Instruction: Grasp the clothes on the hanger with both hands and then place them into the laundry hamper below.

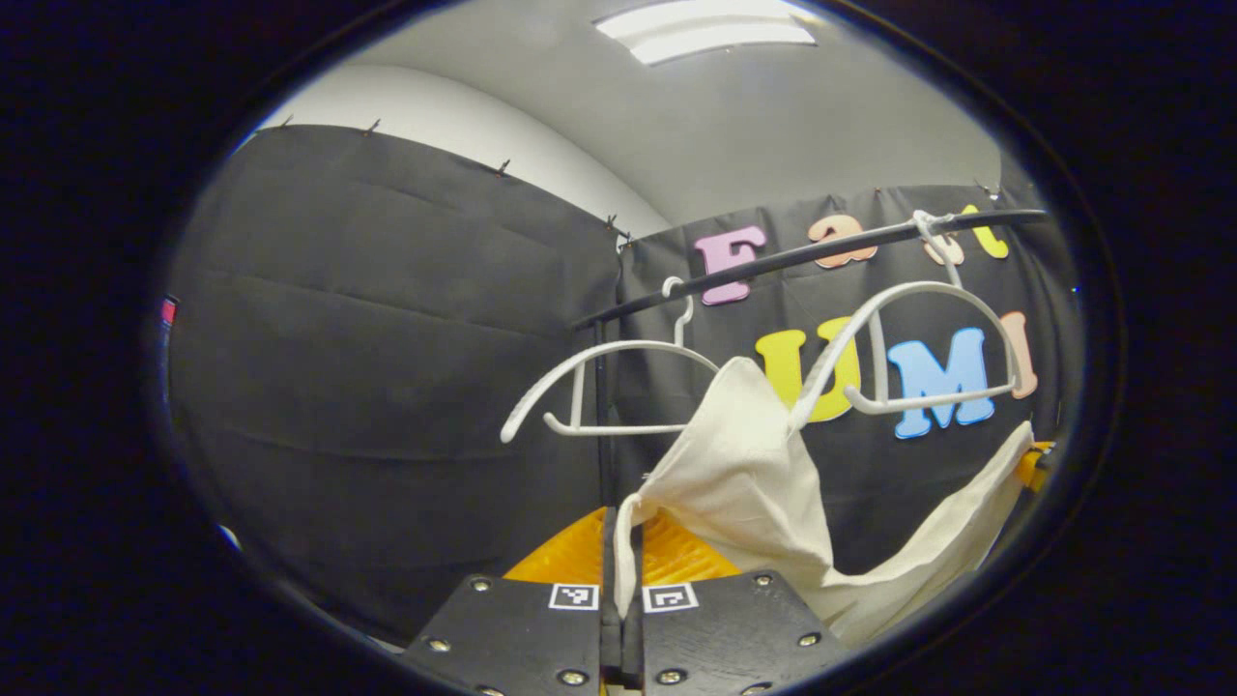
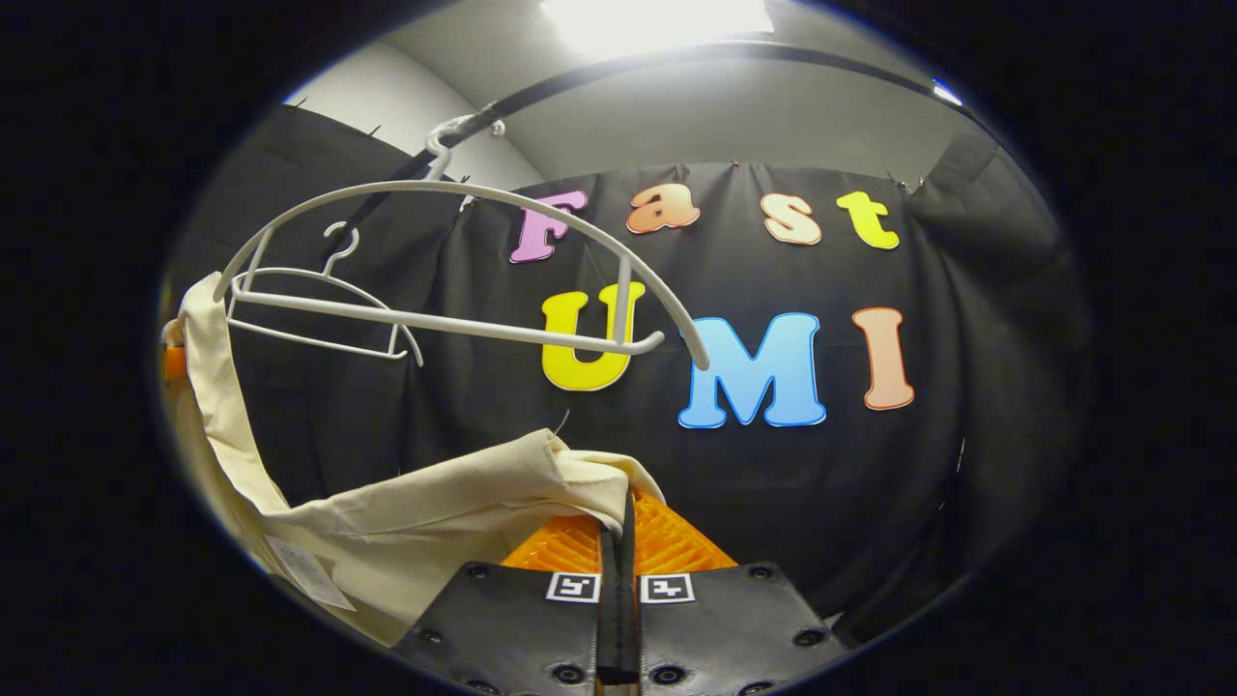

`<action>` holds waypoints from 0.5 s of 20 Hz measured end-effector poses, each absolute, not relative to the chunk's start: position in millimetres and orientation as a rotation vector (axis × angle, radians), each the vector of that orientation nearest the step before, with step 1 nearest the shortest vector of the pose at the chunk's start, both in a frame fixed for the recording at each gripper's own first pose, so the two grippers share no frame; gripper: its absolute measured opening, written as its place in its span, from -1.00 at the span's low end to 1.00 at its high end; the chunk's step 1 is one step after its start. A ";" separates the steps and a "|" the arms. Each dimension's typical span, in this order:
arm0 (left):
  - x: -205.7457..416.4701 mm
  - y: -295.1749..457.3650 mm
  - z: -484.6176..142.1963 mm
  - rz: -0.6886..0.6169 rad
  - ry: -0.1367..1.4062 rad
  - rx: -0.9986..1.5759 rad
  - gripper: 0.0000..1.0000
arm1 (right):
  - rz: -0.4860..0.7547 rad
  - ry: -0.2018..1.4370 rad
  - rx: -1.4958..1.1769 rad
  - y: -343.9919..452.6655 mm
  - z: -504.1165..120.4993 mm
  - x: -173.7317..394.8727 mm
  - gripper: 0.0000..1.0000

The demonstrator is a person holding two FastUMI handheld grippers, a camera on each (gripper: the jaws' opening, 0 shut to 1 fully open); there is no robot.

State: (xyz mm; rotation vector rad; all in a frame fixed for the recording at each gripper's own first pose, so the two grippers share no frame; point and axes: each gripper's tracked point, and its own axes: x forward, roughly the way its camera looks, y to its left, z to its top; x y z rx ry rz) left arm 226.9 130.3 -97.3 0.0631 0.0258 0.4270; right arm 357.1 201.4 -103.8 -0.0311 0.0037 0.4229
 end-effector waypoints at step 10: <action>149.6 100.9 -103.0 0.315 0.074 0.045 -0.97 | 0.578 0.032 -0.011 248.9 -88.3 225.9 -0.98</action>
